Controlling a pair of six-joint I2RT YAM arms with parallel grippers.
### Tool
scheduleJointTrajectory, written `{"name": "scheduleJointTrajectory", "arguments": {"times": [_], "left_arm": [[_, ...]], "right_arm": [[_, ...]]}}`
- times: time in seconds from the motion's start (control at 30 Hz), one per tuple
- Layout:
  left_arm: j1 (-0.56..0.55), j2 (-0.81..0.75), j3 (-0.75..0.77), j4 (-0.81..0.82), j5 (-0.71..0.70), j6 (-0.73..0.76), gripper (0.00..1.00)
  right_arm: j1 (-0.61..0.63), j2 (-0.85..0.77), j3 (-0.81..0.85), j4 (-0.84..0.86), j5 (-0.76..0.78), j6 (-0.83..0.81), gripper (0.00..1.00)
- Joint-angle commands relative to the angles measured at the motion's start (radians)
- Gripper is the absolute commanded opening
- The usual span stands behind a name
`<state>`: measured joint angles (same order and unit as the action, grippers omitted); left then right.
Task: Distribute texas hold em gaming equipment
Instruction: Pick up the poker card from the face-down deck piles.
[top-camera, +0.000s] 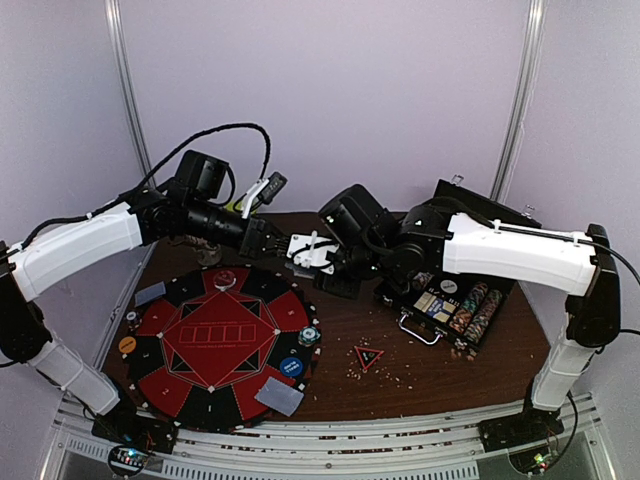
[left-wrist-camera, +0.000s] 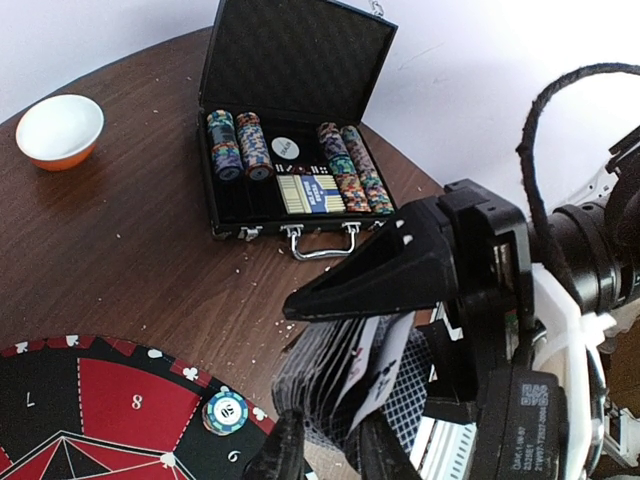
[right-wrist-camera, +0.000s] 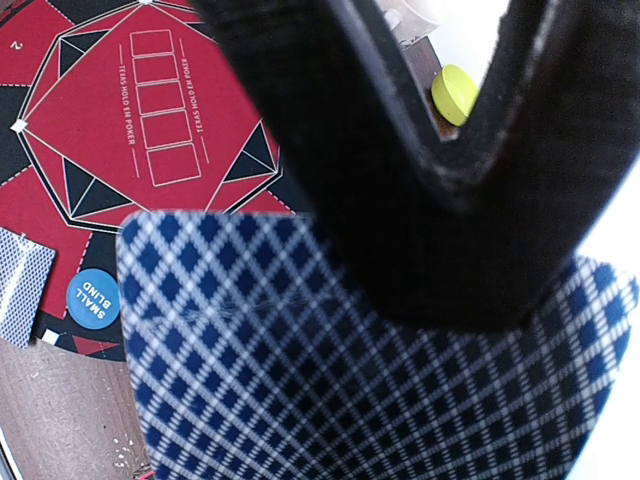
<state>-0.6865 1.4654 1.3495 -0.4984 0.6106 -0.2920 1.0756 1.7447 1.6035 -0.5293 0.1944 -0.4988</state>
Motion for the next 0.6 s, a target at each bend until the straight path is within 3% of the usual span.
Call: {"name": "scheduleJointTrajectory", "arguments": {"times": [0.0, 0.13, 0.3, 0.57], "left_arm": [[-0.001, 0.012, 0.014, -0.003, 0.016, 0.023, 0.21], [-0.002, 0.016, 0.013, -0.003, 0.018, 0.026, 0.23], [-0.001, 0.013, 0.019, 0.0, 0.035, 0.027, 0.0], [0.032, -0.053, -0.018, 0.015, 0.011, 0.012, 0.0]], "right_arm": [[-0.002, -0.011, 0.003, -0.008, 0.011, 0.0, 0.49], [-0.003, -0.008, 0.005, -0.007, 0.01, -0.001, 0.49], [-0.003, -0.011, 0.001, -0.008, 0.012, -0.003, 0.49], [-0.004, -0.019, -0.009, -0.008, 0.027, -0.003, 0.49]]}}
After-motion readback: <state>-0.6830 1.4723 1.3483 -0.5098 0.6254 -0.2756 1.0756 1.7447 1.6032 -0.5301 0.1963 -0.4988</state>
